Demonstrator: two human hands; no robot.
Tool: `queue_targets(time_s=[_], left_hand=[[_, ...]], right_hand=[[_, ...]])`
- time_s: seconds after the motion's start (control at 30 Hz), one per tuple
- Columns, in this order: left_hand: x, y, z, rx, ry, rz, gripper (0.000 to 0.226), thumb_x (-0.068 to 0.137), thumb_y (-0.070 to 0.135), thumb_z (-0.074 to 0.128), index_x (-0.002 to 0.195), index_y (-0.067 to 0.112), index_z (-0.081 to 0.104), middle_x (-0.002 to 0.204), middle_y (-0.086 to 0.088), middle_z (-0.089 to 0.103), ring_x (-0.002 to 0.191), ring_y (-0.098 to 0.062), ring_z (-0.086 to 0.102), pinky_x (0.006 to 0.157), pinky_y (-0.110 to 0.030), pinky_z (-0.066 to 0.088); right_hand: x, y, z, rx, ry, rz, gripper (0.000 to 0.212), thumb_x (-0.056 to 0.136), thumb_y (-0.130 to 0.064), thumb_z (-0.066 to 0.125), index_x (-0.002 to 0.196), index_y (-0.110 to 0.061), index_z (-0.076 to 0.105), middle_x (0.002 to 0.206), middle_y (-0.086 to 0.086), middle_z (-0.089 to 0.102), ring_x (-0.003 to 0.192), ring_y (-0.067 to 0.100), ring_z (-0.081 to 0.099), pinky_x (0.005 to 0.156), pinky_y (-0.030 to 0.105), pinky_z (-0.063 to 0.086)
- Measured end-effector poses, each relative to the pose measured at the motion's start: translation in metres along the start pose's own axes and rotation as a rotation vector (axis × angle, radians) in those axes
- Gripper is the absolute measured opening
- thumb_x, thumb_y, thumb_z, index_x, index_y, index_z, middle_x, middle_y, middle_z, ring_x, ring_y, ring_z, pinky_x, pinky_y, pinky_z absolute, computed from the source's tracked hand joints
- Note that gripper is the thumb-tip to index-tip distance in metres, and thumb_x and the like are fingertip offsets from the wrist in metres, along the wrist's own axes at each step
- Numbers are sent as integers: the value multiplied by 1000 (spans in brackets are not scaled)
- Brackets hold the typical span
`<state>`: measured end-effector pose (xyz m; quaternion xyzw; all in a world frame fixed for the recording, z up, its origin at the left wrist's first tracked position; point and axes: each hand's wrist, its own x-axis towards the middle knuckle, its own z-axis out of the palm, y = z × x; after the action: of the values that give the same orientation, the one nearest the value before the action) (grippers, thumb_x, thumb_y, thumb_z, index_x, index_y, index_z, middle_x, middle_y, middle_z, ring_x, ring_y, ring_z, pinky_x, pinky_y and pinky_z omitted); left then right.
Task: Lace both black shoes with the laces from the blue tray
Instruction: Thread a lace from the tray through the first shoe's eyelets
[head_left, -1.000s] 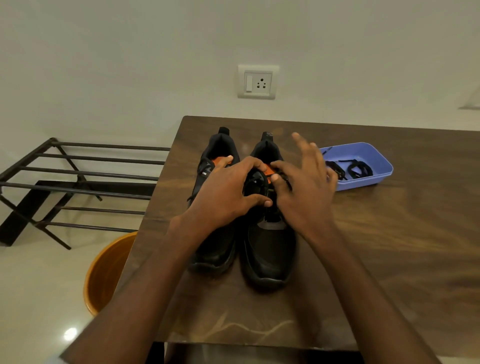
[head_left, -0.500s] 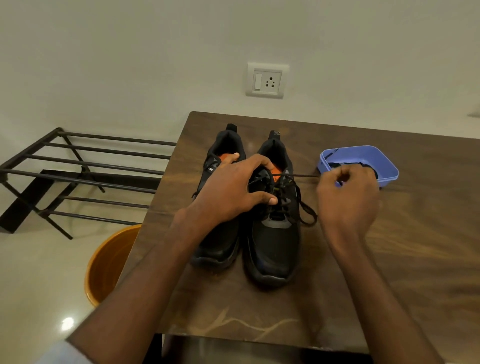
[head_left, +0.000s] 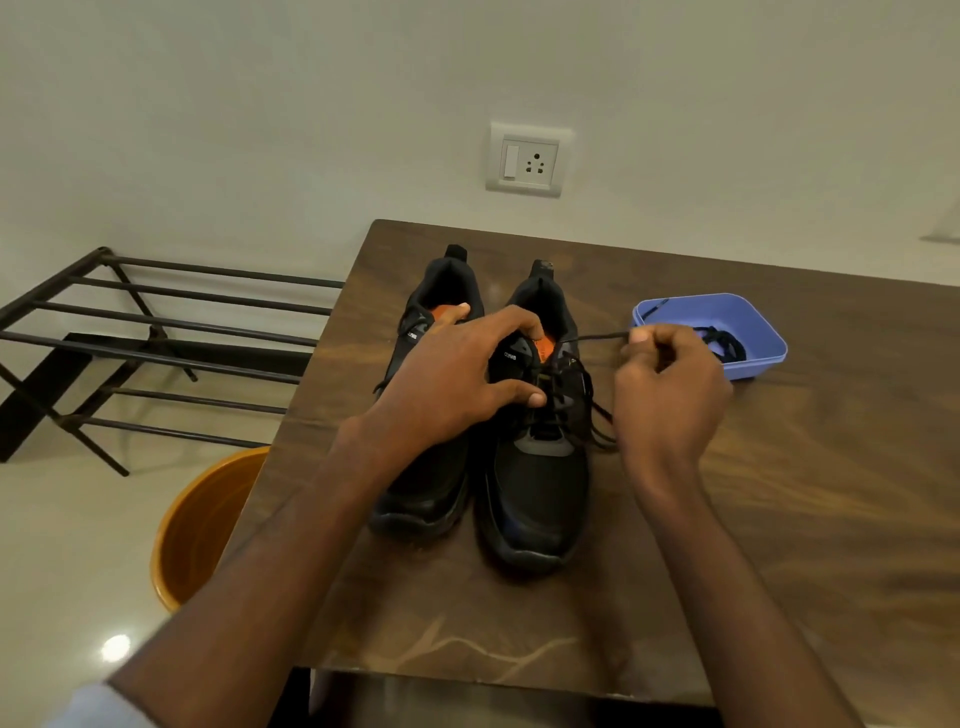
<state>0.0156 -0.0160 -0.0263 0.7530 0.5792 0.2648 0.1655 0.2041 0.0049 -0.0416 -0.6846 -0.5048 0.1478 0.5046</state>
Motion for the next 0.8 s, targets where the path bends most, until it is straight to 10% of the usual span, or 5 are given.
queue_targets(time_s=[0.1,0.23,0.4,0.57,0.8], left_hand=[[1,-6,2,-16,-4,56,50,90,41,77,135,32,57,139,11,62,131,0,38,121,-32,-2],[3,-18,11,16,129,189,22,97,31,70,119,30,70,132,6,64,122,-10,55,120,-51,32],[5,-13,26,150,261,253,12,90,28,74,99,18,74,110,1,63,97,-16,55,95,-39,45],[8,-12,32,87,202,213,4,95,23,66,96,20,65,103,4,59,93,-13,51,89,-37,46],[7,-8,36,-32,217,178,8,90,15,66,92,18,59,89,8,56,80,-8,50,84,-37,44]], right_hand=[[10,-2,-13,-6,27,86,17,102,-22,54,97,-16,69,78,-12,62,66,7,55,60,27,43],[7,1,-20,-392,-217,20,22,93,-24,57,74,-15,64,66,3,62,59,14,53,56,30,39],[2,1,-12,-359,-479,-293,55,87,-14,70,139,-20,54,148,-1,44,131,17,46,102,29,40],[-1,9,-5,-171,-775,-353,84,86,-33,82,156,-24,37,166,-6,28,148,8,30,119,25,29],[6,12,-7,-130,-799,-300,88,80,-38,86,154,-26,40,154,-11,45,121,-8,38,87,1,31]])
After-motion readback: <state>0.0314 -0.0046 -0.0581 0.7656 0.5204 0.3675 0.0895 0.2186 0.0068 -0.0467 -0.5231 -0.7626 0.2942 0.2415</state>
